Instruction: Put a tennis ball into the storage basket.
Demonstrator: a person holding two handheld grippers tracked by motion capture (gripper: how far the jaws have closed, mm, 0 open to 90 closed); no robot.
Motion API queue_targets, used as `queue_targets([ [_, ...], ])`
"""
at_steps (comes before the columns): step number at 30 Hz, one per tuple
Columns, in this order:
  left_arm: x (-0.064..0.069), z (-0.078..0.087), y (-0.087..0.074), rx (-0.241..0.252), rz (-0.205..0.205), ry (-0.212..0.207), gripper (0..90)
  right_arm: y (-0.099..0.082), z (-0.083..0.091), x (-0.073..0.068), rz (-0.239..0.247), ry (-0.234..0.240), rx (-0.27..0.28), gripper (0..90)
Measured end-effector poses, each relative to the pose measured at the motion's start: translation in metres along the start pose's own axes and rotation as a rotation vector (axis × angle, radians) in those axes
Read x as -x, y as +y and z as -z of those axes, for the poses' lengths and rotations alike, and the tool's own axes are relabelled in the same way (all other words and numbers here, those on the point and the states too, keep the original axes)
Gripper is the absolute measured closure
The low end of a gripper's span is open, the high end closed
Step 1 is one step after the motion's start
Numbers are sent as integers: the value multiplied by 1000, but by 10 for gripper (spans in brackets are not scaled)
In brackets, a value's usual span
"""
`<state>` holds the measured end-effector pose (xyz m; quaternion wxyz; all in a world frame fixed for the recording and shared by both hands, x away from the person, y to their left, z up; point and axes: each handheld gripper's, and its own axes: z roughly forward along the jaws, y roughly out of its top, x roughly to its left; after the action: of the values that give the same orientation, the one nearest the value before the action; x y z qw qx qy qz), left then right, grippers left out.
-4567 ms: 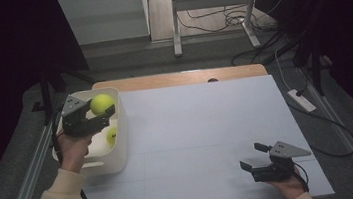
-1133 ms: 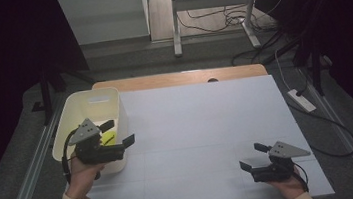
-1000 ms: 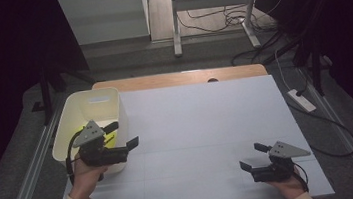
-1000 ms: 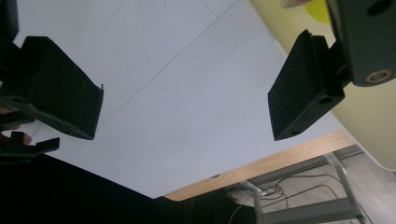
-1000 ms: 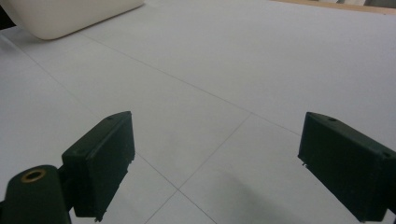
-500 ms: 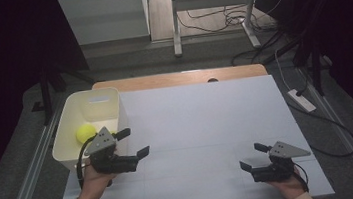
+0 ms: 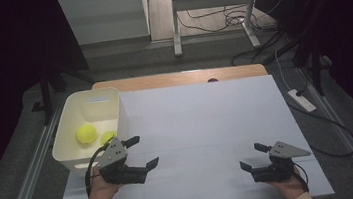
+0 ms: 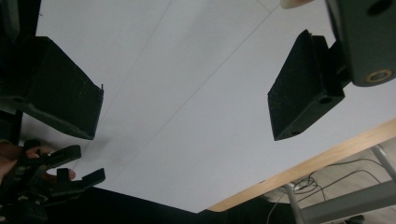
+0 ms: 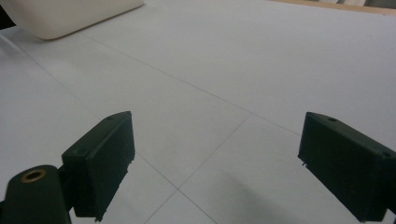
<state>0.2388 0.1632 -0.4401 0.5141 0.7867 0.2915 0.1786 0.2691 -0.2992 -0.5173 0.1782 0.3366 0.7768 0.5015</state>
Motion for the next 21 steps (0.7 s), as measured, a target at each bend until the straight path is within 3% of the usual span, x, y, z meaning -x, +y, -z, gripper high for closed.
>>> queue_targets([
  [12,8,-14,-18,-41,18,-39,110,0,0,0,-1,0,0,106],
  [21,6,-23,-37,-81,29,-29,109,0,1,1,0,-3,-1,106],
])
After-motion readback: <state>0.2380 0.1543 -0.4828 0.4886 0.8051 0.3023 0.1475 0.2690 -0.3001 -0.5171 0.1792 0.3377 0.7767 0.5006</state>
